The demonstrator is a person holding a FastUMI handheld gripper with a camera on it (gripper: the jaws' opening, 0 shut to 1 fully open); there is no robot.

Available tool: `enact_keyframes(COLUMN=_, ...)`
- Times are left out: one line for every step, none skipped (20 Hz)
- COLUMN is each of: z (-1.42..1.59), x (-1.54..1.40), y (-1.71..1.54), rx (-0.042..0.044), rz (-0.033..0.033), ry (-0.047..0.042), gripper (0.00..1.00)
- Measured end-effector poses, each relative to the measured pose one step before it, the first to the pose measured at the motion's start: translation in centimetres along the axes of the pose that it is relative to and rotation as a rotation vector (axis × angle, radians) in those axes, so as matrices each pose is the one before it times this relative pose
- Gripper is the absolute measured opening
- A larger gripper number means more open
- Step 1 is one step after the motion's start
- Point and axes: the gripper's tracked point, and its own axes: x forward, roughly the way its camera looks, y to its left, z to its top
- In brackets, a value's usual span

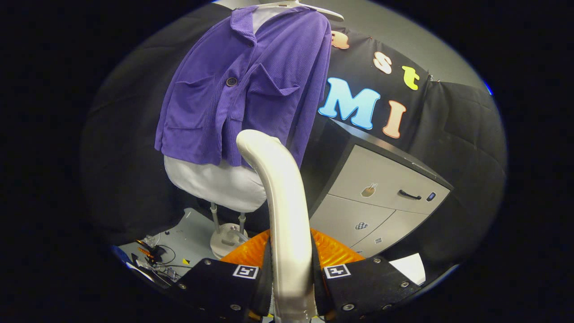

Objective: Iron the clothes twice with a garment steamer, once on the left side and once on the right side.

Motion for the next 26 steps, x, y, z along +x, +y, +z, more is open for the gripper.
enact_keyframes(z=0.358, x=-0.282, y=-0.38, rx=0.01112, rz=-0.00393, ry=0.00453, gripper=0.39)
enact_keyframes(z=0.427, x=-0.269, y=-0.08, rx=0.01411, rz=0.00372, ry=0.00284, gripper=0.39)
enact_keyframes(z=0.937, x=-0.447, y=-0.109, rx=0.00992, rz=0.00462, ry=-0.0084, gripper=0.39)
enact_keyframes(z=1.316, x=-0.593, y=-0.146, rx=0.00436, rz=0.00218, ry=-0.02266, gripper=0.39)
enact_keyframes(z=1.548, x=-0.477, y=-0.062, rx=-0.00527, rz=-0.00555, ry=-0.02821, gripper=0.39)
enact_keyframes(z=1.551, x=-0.531, y=-0.099, rx=-0.01228, rz=-0.01124, ry=-0.03064, gripper=0.38)
enact_keyframes(z=1.824, x=-0.463, y=-0.024, rx=0.00119, rz=-0.00575, ry=-0.03548, gripper=0.39)
enact_keyframes(z=1.832, x=-0.105, y=0.216, rx=0.01236, rz=-0.00032, ry=-0.03578, gripper=0.39)
enact_keyframes(z=2.02, x=-0.203, y=0.255, rx=0.00956, rz=0.00231, ry=-0.03404, gripper=0.39)
enact_keyframes(z=2.306, x=-0.065, y=0.198, rx=0.0067, rz=0.00282, ry=-0.03738, gripper=0.38)
enact_keyframes(z=2.422, x=-0.12, y=0.449, rx=0.01107, rz=0.00558, ry=-0.04041, gripper=0.38)
enact_keyframes(z=2.41, x=-0.082, y=0.582, rx=0.00728, rz=0.0084, ry=-0.03819, gripper=0.38)
enact_keyframes(z=2.536, x=0.009, y=0.735, rx=0.00812, rz=0.00948, ry=-0.04106, gripper=0.38)
enact_keyframes(z=2.437, x=-0.021, y=0.732, rx=0.00574, rz=0.01017, ry=-0.04234, gripper=0.38)
enact_keyframes(z=2.455, x=0.25, y=0.892, rx=0.00507, rz=0.00895, ry=-0.04237, gripper=0.38)
enact_keyframes(z=2.376, x=0.331, y=0.901, rx=0.00332, rz=0.00733, ry=-0.04298, gripper=0.38)
enact_keyframes(z=2.381, x=0.411, y=0.887, rx=-0.00376, rz=0.005, ry=-0.03781, gripper=0.38)
enact_keyframes(z=2.174, x=0.494, y=0.705, rx=-0.00377, rz=-0.00041, ry=-0.04038, gripper=0.38)
enact_keyframes(z=2.01, x=0.398, y=0.648, rx=-0.00587, rz=-0.0023, ry=-0.03736, gripper=0.38)
enact_keyframes(z=1.731, x=0.551, y=0.837, rx=-0.00575, rz=-0.00049, ry=-0.03333, gripper=0.39)
enact_keyframes(z=1.626, x=0.467, y=0.86, rx=-0.00432, rz=0.00071, ry=-0.03147, gripper=0.39)
enact_keyframes(z=1.379, x=0.613, y=0.847, rx=-0.00624, rz=0.00066, ry=-0.02715, gripper=0.39)
enact_keyframes(z=1.14, x=0.831, y=0.633, rx=-0.01034, rz=-0.00203, ry=-0.02296, gripper=0.39)
enact_keyframes(z=0.837, x=0.672, y=0.661, rx=-0.00888, rz=-0.00273, ry=-0.01704, gripper=0.38)
enact_keyframes(z=0.542, x=0.714, y=0.804, rx=-0.01477, rz=-0.0024, ry=-0.00822, gripper=0.38)
enact_keyframes(z=0.434, x=0.763, y=0.857, rx=-0.0148, rz=0.00153, ry=-0.00371, gripper=0.39)
